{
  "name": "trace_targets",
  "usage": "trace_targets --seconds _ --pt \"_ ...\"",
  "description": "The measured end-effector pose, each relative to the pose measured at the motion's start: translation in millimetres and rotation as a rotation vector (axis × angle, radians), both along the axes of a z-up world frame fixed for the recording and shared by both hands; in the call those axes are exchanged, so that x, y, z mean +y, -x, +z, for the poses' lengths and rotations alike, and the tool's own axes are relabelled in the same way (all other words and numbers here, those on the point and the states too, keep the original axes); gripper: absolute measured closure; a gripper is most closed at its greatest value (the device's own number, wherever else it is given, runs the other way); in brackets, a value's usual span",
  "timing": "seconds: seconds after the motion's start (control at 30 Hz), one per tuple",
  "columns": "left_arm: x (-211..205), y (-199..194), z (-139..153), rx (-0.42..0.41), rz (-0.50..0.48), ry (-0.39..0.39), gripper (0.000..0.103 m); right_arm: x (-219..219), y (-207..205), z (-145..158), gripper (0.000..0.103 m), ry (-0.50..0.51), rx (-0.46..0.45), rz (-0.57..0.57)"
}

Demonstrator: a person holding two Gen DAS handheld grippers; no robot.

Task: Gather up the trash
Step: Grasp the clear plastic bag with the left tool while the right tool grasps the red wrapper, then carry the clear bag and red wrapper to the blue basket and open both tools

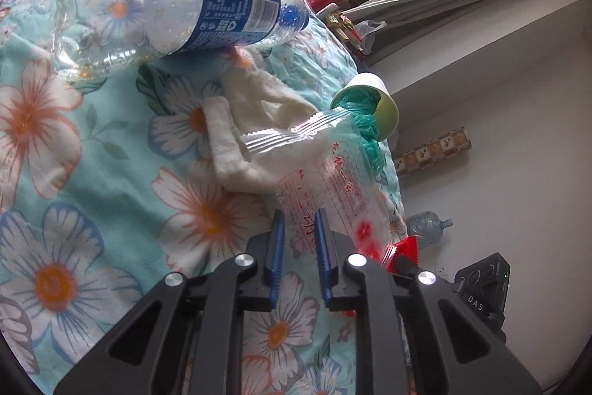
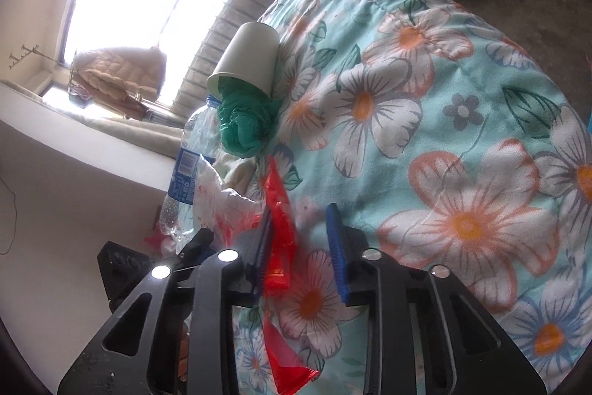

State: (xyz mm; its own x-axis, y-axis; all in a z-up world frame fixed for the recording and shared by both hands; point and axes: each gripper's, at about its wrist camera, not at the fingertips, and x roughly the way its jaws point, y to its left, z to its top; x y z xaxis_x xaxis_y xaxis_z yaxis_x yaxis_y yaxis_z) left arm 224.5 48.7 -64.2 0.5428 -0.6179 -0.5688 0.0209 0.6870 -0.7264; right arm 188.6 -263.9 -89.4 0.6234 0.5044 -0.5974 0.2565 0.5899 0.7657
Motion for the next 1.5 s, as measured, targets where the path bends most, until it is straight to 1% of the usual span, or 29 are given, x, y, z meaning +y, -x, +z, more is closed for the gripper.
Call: trace_targets --seconds 0.03,0.1,0.27,0.4,0.67,0.83,1.07,1.23,1.4,1.5 --pt "0 0 1 -0.005 -0.001 0.006 0.092 1 -1 0 0.089 -0.003 -0.002 0.004" --pt "0 5 3 -0.018 -0.002 0.01 0.095 1 -1 0 0.094 -0.011 -0.009 0.008" --pt "2 8 8 -0.047 -0.002 0.019 0.1 1 1 5 0.098 -0.005 -0.035 0.006" --pt "2 10 15 -0.075 -0.009 0.03 0.103 -7 7 6 0.1 0.001 -0.041 -0.009" --pt "2 19 35 -0.149 -0.026 0.064 0.103 -25 24 6 0.1 0.006 -0.053 -0.055" --pt "0 27 55 -0.208 -0.048 0.067 0.103 -42 34 8 0.1 -0.033 -0.091 -0.086" --pt "-6 40 83 -0.29 -0.07 0.041 0.103 -60 51 17 0.1 -0.043 -0.127 -0.132" --pt "-16 49 101 -0.334 -0.097 0.022 0.103 -76 64 22 0.1 -0.053 -0.153 -0.176" --pt "-37 56 117 -0.377 -0.14 0.001 0.103 -96 85 31 0.1 -0.044 -0.191 -0.24" --pt "-54 58 123 -0.396 -0.173 -0.008 0.103 -114 105 36 0.1 -0.034 -0.215 -0.3"
